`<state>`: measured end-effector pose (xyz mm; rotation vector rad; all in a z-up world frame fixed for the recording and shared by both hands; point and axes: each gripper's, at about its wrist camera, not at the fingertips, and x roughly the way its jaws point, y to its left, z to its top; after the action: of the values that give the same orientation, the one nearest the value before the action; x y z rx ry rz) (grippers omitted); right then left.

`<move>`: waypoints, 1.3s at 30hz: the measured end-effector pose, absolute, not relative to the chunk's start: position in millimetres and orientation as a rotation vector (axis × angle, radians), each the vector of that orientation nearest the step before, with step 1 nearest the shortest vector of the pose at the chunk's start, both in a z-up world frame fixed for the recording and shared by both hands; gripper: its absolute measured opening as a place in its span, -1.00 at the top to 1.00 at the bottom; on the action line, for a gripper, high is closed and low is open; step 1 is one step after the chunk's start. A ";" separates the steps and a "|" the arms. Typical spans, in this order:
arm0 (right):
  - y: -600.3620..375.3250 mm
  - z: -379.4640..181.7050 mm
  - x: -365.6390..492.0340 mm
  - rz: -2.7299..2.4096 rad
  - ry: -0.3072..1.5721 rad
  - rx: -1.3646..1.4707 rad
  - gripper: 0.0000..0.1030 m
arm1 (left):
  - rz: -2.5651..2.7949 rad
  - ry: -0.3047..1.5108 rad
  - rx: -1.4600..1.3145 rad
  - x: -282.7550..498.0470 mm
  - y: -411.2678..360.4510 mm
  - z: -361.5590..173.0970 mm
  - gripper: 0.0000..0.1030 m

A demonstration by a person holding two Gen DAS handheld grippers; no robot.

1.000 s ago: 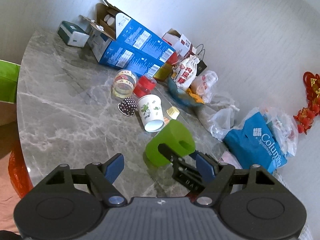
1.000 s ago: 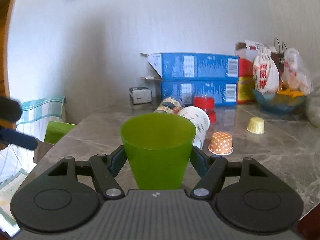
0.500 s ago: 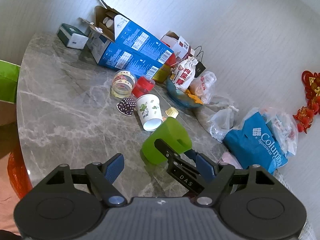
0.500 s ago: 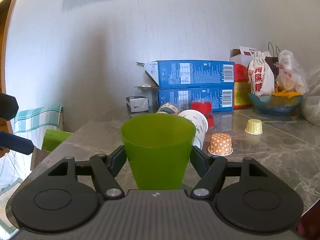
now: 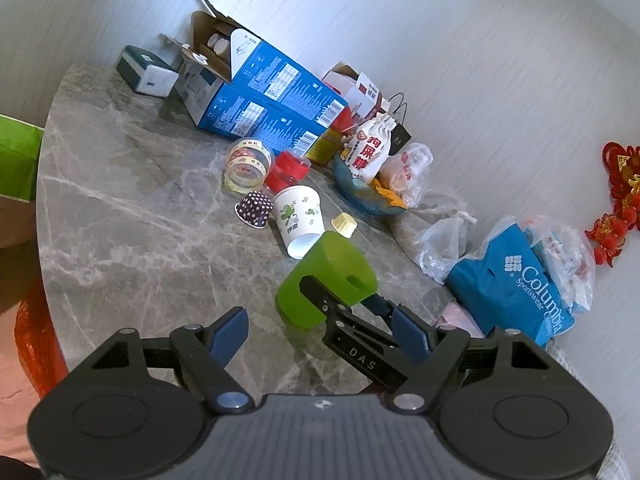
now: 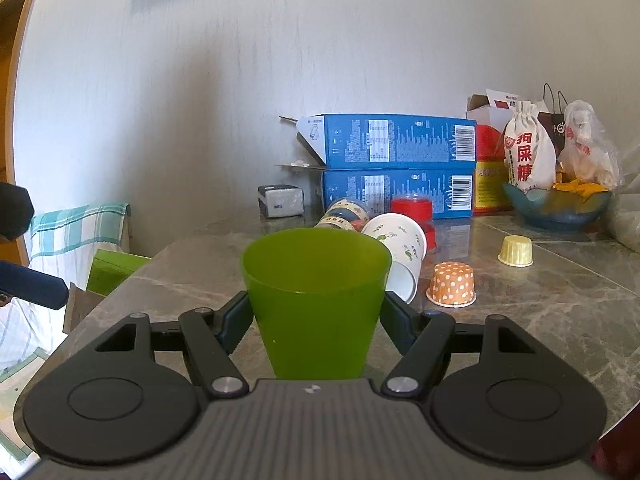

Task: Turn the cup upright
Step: 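Rotate the green cup upright in the right gripper and lower it, then set the green cup upright on the table and open the right gripper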

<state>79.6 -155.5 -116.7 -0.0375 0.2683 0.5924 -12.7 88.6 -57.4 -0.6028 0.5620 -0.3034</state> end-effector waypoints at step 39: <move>-229.5 -2.3 20.3 0.358 0.531 0.019 -0.98 | -0.144 0.457 -0.186 -46.5 30.1 22.8 -0.97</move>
<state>20.3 -229.5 -2.3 0.0189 0.5309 0.3584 -46.5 30.1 22.8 -0.1863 0.4569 -0.1441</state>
